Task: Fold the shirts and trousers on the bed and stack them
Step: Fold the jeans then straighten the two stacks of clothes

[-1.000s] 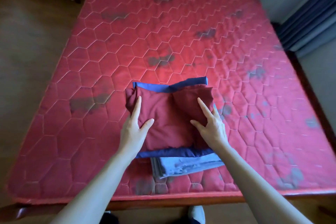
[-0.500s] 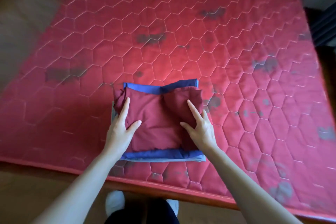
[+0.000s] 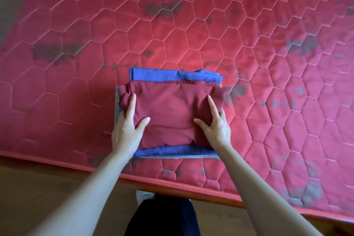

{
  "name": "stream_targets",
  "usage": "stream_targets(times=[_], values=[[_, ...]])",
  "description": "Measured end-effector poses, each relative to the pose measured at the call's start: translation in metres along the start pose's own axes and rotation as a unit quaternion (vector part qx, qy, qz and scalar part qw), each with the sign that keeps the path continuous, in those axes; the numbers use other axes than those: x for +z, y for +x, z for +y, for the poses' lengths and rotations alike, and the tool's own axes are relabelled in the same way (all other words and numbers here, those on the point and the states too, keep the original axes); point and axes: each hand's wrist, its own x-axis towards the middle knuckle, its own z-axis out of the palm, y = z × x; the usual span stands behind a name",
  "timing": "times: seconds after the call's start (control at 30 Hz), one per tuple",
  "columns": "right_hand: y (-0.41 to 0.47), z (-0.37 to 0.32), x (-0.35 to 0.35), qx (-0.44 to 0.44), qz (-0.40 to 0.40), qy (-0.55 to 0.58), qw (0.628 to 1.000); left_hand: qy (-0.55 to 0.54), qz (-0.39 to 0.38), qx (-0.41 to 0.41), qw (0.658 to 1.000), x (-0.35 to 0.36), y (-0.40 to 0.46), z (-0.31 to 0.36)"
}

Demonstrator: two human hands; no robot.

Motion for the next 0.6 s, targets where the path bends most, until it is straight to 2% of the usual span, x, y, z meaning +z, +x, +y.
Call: stream_targets(times=[0.1, 0.17, 0.27, 0.33, 0.37, 0.47, 0.53, 0.6], values=[[-0.008, -0.011, 0.001, 0.013, 0.071, -0.043, 0.996, 0.144, 0.059, -0.010, 0.988, -0.001, -0.011, 0.013], [-0.013, -0.021, 0.000, -0.021, 0.143, -0.049, 0.988, 0.213, 0.094, 0.013, 0.972, 0.000, -0.015, 0.026], [-0.011, -0.049, 0.003, -0.146, 0.230, -0.093, 0.958, 0.252, 0.106, 0.169, 0.947, 0.007, -0.005, 0.046], [-0.002, -0.069, 0.012, -0.188, 0.202, -0.102, 0.956, 0.258, 0.079, 0.252, 0.929, 0.016, 0.009, 0.056], [0.004, -0.076, 0.017, -0.185, 0.159, -0.103, 0.964, 0.263, 0.055, 0.262, 0.927, 0.020, 0.017, 0.058], [0.017, -0.070, 0.036, -0.165, 0.020, -0.172, 0.971, 0.305, 0.006, 0.209, 0.929, 0.035, 0.036, 0.045], [0.022, -0.054, 0.044, -0.180, 0.015, -0.197, 0.964, 0.307, 0.023, 0.170, 0.936, 0.039, 0.041, 0.030], [0.022, -0.041, 0.045, -0.159, 0.055, -0.203, 0.965, 0.301, 0.058, 0.128, 0.943, 0.039, 0.041, 0.019]])
